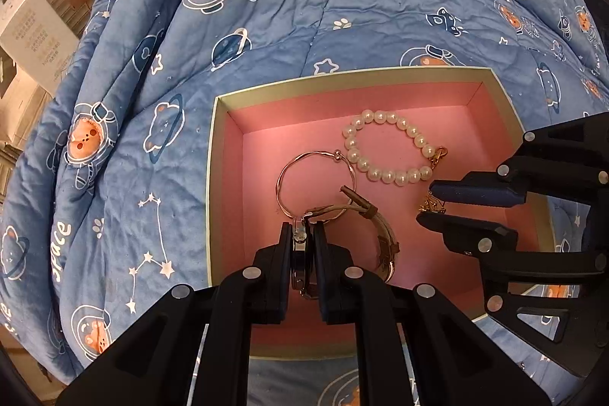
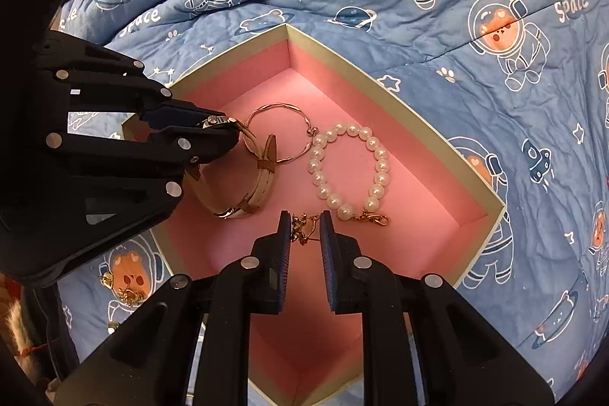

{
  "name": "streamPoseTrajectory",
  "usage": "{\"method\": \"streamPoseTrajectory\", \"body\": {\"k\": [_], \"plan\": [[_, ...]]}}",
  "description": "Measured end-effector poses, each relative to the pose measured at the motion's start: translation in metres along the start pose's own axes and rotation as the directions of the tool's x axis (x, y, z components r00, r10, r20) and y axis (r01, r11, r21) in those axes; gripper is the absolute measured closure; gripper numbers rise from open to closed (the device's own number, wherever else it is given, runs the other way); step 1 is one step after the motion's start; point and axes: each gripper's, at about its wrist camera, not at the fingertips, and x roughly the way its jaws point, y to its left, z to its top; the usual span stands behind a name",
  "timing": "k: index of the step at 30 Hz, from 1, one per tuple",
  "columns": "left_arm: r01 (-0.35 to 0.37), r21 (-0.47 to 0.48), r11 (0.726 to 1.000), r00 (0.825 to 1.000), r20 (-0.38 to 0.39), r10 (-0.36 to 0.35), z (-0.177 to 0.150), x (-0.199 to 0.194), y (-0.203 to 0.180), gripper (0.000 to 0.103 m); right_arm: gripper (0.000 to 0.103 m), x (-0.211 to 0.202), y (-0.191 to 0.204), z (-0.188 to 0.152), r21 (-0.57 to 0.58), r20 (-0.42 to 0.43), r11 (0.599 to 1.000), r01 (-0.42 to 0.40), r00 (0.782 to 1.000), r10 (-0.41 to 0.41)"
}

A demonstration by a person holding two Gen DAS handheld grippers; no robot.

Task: Organize jewelry
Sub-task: 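Carry the watch into the pink box and open the left gripper, then move the right gripper over the gold ring and silver ring on the duvet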

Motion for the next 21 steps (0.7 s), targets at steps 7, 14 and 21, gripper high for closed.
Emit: {"method": "streamPoseTrajectory", "body": {"k": [7, 14, 21], "plan": [[0.032, -0.047, 0.998, 0.998, 0.056, -0.029, -0.003, -0.013, 0.006, 0.082, 0.086, 0.007, -0.002, -0.008, -0.004, 0.000, 1.000, -0.011, 1.000, 0.011], [0.058, -0.088, 0.994, 0.987, 0.153, -0.044, -0.009, -0.043, 0.015, 0.068, 0.054, -0.001, -0.005, -0.010, -0.006, 0.038, 1.000, -0.002, 0.999, 0.003], [0.065, -0.207, 0.976, 0.937, 0.348, 0.011, -0.041, -0.087, 0.035, 0.028, 0.047, -0.038, -0.003, -0.022, 0.042, 0.184, 0.999, -0.020, 0.983, 0.012]]}}
